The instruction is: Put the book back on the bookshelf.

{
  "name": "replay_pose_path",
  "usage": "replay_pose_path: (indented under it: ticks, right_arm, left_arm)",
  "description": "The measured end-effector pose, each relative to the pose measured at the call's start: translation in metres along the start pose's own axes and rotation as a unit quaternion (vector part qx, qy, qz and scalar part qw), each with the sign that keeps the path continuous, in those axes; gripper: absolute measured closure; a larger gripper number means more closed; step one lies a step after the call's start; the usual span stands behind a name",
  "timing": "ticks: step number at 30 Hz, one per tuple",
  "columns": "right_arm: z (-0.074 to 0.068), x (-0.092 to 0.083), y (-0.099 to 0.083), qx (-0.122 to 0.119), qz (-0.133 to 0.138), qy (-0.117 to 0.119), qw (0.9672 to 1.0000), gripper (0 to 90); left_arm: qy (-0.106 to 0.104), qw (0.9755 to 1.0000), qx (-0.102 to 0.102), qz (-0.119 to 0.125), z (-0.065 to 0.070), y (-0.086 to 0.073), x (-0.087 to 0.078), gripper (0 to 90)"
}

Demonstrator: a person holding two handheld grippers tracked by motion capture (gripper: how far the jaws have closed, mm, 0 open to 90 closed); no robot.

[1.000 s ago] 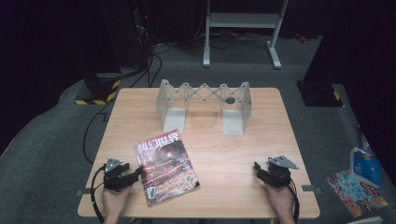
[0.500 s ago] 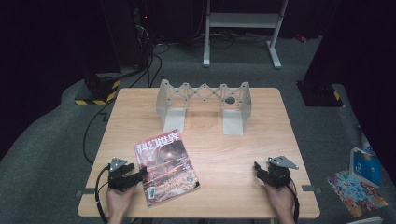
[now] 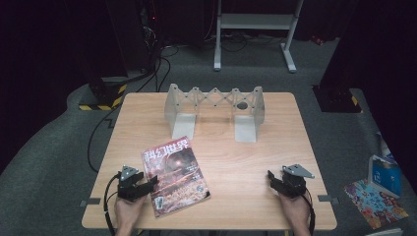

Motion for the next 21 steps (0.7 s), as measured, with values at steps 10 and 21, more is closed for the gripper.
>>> replay_pose_path:
  ticks: [10, 21]
  right_arm:
    - [0.0001, 0.0000, 0.0000, -0.001, 0.000, -0.001, 1.0000, 35.7]
    - [0.0000, -0.0001, 0.0001, -0.002, 0.000, -0.001, 1.0000, 35.7]
  left_arm:
    - [0.002, 0.9999, 0.012, -0.002, 0.0065, 0.0023, 0.0031, 36.0]
    - [0.004, 0.9998, 0.018, -0.003, 0.0078, 0.0024, 0.0035, 36.4]
Point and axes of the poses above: each handheld gripper's, and its own axes: x roughly forward along the jaws, y roughly out of its top, z roughly to its right, the point moved 3 cm from there along x, roughly forward along the jaws, and after that the axes turned 11 degrees about x, right-handed, at the moved point
